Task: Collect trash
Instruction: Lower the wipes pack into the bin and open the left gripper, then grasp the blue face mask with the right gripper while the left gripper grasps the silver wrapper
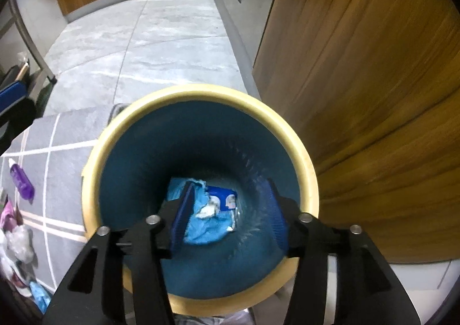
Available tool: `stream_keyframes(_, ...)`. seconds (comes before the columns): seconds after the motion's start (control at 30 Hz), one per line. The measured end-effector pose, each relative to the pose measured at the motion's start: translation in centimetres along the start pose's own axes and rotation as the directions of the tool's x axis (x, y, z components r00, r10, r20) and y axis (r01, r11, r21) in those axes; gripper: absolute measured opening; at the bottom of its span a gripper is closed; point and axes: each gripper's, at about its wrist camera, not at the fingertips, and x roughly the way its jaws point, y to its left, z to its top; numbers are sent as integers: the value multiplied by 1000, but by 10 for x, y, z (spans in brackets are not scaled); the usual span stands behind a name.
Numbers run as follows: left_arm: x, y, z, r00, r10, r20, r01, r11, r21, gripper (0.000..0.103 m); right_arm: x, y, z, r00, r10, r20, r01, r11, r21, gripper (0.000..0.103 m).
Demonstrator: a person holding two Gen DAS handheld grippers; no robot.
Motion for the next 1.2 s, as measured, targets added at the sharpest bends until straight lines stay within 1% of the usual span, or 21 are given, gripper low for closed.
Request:
stream_keyframes(0.07, -11, 7, -2, 1000, 11, 5, -11, 1000, -8, 25, -8, 3, 0, 1000, 28, 15, -28, 1000, 12, 61)
stream_keyframes(0.1, -17, 9, -3, 1000, 16, 9, -16, 1000, -13, 27, -14, 4, -1, 999, 44, 27, -45, 999, 20, 63)
stream_keyframes(0.17, -29, 16, -4, 1000, 23, 21, -23, 999, -28, 34, -26, 6, -1, 997, 47, 55, -49, 999, 24, 75)
stream_keyframes(0.23, -44, 22, -6, 999, 35, 41, -33, 998, -48, 50, -39, 7, -1, 995, 41, 89, -44, 998, 33, 84)
stream_keyframes(0.27, -51, 25, -7, 998, 44, 51, -41, 998, -55, 54, -45, 8, -2, 994, 36, 106, -40, 998, 39, 88)
stream_keyframes(0.33, -66, 29, -10, 996, 63, 69, -59, 996, -65, 70, -56, 11, -4, 992, 18, 128, -24, 999, 41, 93)
stream_keyframes(0.37, -74, 32, -12, 994, 69, 80, -64, 996, -69, 73, -60, 13, -4, 991, 7, 137, -12, 999, 38, 94)
stream_keyframes(0.4, -81, 34, -14, 993, 77, 89, -70, 995, -73, 79, -65, 14, -6, 990, 0, 144, -5, 999, 35, 94)
stream_keyframes(0.43, -86, 36, -16, 992, 84, 94, -77, 994, -76, 83, -71, 18, -8, 988, -11, 154, 6, 999, 32, 95)
stream_keyframes(0.53, -107, 45, -23, 989, 103, 104, -94, 992, -90, 88, -85, 26, -11, 983, -20, 181, 15, 1000, 28, 96)
stream_keyframes(0.7, -141, 61, -33, 983, 134, 129, -119, 985, -122, 91, -110, 45, -21, 973, 10, 229, -16, 999, 29, 97)
stream_keyframes(0.8, -162, 72, -41, 977, 157, 143, -139, 982, -127, 93, -117, 59, -29, 972, 14, 234, -17, 1000, 13, 97)
stream_keyframes(0.87, -173, 78, -46, 975, 165, 147, -146, 980, -133, 93, -125, 67, -35, 968, 35, 247, -38, 999, 7, 97)
stream_keyframes(0.9, -178, 80, -48, 975, 168, 147, -148, 979, -137, 94, -129, 71, -38, 966, 47, 254, -50, 999, 3, 97)
stream_keyframes(1.03, -204, 91, -63, 974, 170, 148, -147, 977, -153, 97, -140, 88, -51, 962, 41, 271, -40, 999, -10, 98)
stream_keyframes(1.1, -217, 96, -73, 975, 170, 144, -147, 976, -160, 97, -147, 97, -59, 956, 34, 291, -28, 999, -25, 98)
stream_keyframes(1.2, -235, 106, -89, 977, 171, 131, -145, 972, -185, 97, -160, 117, -75, 942, 61, 329, -44, 997, -60, 98)
